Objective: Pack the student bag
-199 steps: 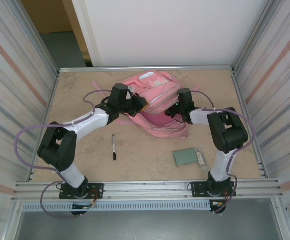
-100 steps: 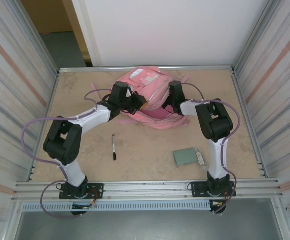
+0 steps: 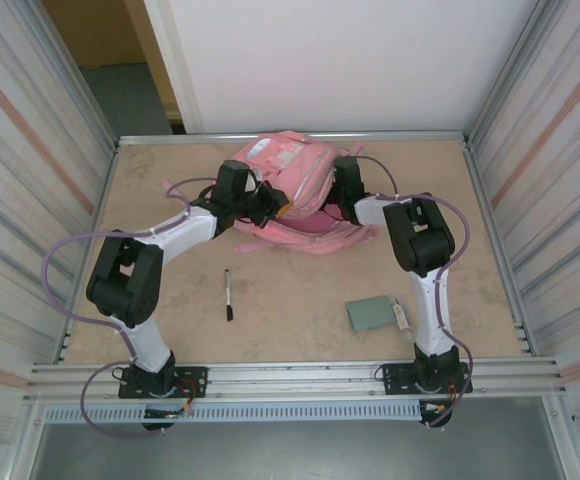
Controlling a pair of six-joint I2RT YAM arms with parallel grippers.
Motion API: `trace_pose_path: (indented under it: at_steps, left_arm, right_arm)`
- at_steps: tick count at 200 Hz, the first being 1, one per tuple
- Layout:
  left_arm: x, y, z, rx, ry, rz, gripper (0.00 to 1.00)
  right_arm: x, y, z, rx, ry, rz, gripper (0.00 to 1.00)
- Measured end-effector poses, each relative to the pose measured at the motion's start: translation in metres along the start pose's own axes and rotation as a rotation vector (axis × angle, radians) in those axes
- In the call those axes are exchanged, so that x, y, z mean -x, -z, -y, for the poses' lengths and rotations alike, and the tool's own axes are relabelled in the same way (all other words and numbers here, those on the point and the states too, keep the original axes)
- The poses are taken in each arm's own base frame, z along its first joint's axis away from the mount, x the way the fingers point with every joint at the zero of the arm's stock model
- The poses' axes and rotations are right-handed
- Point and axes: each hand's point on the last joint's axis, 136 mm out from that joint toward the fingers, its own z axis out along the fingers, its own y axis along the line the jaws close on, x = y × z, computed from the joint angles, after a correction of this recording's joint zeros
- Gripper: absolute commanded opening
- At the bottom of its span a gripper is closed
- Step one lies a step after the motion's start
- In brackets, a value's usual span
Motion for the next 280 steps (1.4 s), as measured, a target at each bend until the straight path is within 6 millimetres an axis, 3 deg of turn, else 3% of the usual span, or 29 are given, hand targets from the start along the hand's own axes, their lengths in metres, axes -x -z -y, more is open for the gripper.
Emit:
trace_pose_path:
  at_steps: [24, 42, 79, 137, 183, 198, 202, 212, 223, 251, 264, 280]
  left_arm:
    - [-0.002, 0.0, -0.002, 0.005, -0.011, -0.009, 0.0]
    - [-0.002, 0.0, -0.005, 0.013, -0.019, -0.011, 0.0]
    - [-0.001, 0.001, -0.021, 0.041, -0.023, -0.009, 0.0]
    - [-0.003, 0.012, -0.032, 0.082, -0.054, 0.024, 0.0]
    - [-0.005, 0.014, -0.055, 0.143, -0.047, 0.045, 0.0]
    - [-0.005, 0.014, -0.056, 0.148, -0.055, 0.048, 0.02]
    - [-0.005, 0.014, -0.057, 0.15, -0.059, 0.049, 0.1]
    - [-0.005, 0.015, -0.058, 0.154, -0.069, 0.049, 0.41]
    - [-0.004, 0.016, -0.061, 0.165, -0.086, 0.047, 0.54]
    - [-0.01, 0.032, -0.07, 0.294, -0.236, 0.083, 0.68]
    - [-0.028, 0.039, -0.057, 0.346, -0.416, 0.098, 0.69]
    - [-0.065, 0.045, -0.025, 0.346, -0.697, 0.1, 0.68]
  right_arm:
    - [-0.001, 0.014, 0.007, -0.039, 0.003, -0.009, 0.44]
    - [-0.004, 0.034, 0.012, -0.069, -0.004, -0.02, 0.49]
    - [-0.01, 0.074, 0.015, -0.095, 0.042, -0.094, 0.5]
    - [-0.002, 0.177, 0.031, -0.249, 0.026, 0.006, 0.54]
    - [-0.013, 0.233, 0.025, -0.398, 0.094, 0.078, 0.65]
    - [-0.025, 0.258, 0.037, -0.497, 0.078, 0.113, 0.71]
    - [-0.03, 0.266, 0.041, -0.526, 0.061, 0.128, 0.72]
    - [-0.041, 0.281, 0.049, -0.582, 0.047, 0.158, 0.71]
    - [-0.06, 0.298, 0.057, -0.636, 0.011, 0.186, 0.69]
    - [-0.12, 0.329, 0.078, -0.782, -0.114, 0.228, 0.65]
    - [-0.151, 0.336, 0.082, -0.819, -0.153, 0.223, 0.65]
    - [-0.181, 0.341, 0.086, -0.834, -0.187, 0.204, 0.65]
